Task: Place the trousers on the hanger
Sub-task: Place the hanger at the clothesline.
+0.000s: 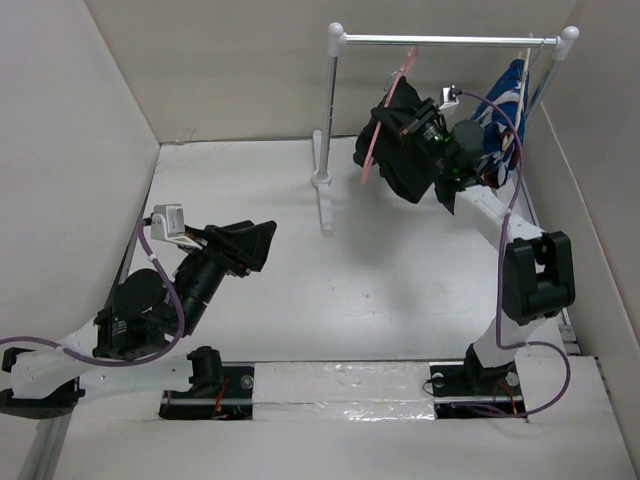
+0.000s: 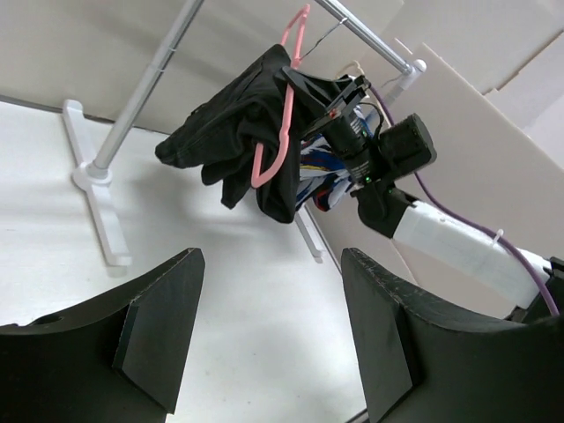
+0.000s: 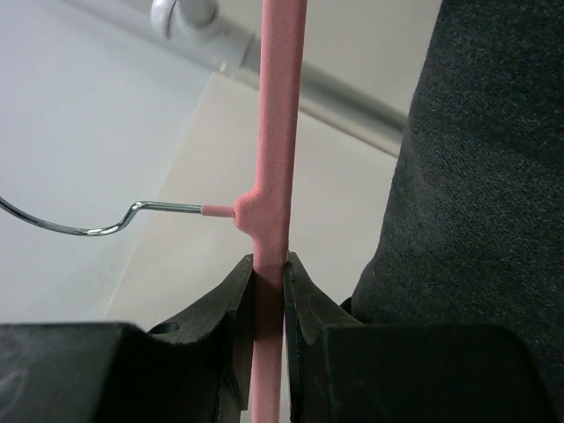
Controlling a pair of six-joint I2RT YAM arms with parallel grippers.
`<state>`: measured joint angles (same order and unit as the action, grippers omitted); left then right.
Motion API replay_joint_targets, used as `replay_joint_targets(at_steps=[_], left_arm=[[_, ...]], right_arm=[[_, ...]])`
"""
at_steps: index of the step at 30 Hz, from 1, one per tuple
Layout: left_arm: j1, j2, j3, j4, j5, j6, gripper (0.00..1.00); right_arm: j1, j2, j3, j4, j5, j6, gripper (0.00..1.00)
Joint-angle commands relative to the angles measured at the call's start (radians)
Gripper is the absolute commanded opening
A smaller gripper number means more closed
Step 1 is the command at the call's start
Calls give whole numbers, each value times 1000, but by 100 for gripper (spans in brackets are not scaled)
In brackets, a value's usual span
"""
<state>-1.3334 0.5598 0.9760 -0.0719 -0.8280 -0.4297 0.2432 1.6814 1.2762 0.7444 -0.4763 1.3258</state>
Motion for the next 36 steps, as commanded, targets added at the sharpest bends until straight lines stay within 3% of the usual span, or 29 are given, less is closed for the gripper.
replay_joint_targets(at_steps=[1,11,27,36], left_arm=[[-1,-29,4,-9,-42,26,60],[-1,-37,-14,-8,-46,32,60],[-1,-5,-46,38,-89,46,62],[-1,14,-48,47,-99,48,62]], right_arm=[[-27,23,176,41,-48,-6,0],[-94,195,454,-51,-93,0,0],[-160,276,578,-39,-133,36,0],[-200,357,675,-129,-148,26,0]])
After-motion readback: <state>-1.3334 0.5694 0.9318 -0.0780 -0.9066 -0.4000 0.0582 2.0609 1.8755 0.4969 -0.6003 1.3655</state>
